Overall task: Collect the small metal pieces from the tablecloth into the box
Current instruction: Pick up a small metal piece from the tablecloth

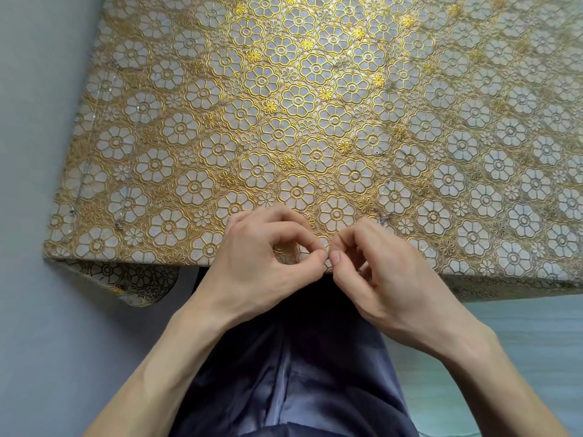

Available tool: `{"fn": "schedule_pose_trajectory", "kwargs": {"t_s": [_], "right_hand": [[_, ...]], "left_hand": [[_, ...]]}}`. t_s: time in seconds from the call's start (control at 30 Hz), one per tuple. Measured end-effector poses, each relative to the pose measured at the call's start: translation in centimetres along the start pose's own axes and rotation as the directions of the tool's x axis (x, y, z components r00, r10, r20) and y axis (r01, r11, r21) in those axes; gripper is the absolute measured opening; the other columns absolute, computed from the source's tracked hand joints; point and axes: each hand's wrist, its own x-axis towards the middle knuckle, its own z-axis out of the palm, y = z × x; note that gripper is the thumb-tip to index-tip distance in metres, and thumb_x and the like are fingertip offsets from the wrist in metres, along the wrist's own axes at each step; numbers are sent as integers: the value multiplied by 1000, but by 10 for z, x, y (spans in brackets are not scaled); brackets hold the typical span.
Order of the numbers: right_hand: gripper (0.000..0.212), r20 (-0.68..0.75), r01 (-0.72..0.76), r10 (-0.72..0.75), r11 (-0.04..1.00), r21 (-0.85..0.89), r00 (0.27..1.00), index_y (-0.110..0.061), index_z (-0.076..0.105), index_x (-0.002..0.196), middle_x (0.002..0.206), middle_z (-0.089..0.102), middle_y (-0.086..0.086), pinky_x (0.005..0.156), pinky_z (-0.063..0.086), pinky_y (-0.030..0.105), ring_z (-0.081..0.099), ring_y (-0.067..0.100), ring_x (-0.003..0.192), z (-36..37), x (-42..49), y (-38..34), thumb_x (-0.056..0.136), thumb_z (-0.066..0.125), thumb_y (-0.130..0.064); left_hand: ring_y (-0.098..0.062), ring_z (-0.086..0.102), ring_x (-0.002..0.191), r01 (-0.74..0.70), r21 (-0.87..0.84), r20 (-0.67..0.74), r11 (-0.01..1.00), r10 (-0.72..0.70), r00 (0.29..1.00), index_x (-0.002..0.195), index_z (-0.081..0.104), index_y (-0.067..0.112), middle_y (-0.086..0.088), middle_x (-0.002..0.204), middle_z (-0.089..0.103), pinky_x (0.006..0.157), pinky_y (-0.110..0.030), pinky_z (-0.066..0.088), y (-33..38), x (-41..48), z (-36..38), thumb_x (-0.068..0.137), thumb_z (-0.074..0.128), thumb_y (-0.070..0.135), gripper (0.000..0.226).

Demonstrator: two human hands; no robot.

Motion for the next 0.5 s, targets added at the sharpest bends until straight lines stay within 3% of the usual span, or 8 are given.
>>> {"fn": "schedule_pose_trajectory", "kwargs": {"t_s": [0.2,0.4,0.5], "right_hand": [[19,9,-28,28,999,35,1000,-25,54,92,84,50,-16,63,49,37,52,7,75,0,0,0,96,46,-41],[18,19,-208,209,952,225,978,-25,56,85,70,62,-4,60,47,28,61,17,68,2,0,-7,98,52,-37],[17,73,-324,318,887,328,945,-24,59,84,68,66,-1,64,54,39,63,12,60,3,-1,-7,100,56,-30]], "left_hand": [[-8,64,94,3,-11,-11,1000,-3,1000,74,73,36,18,91,66,93,-52,45,0,-1,0,74,66,50,16],[5,58,95,19,-12,-67,1000,-20,998,73,68,44,21,92,66,97,-43,41,3,-3,4,75,62,52,10],[4,59,91,26,-18,-73,999,-27,997,72,71,40,21,92,66,94,-40,42,3,-3,4,75,63,52,14]]}}
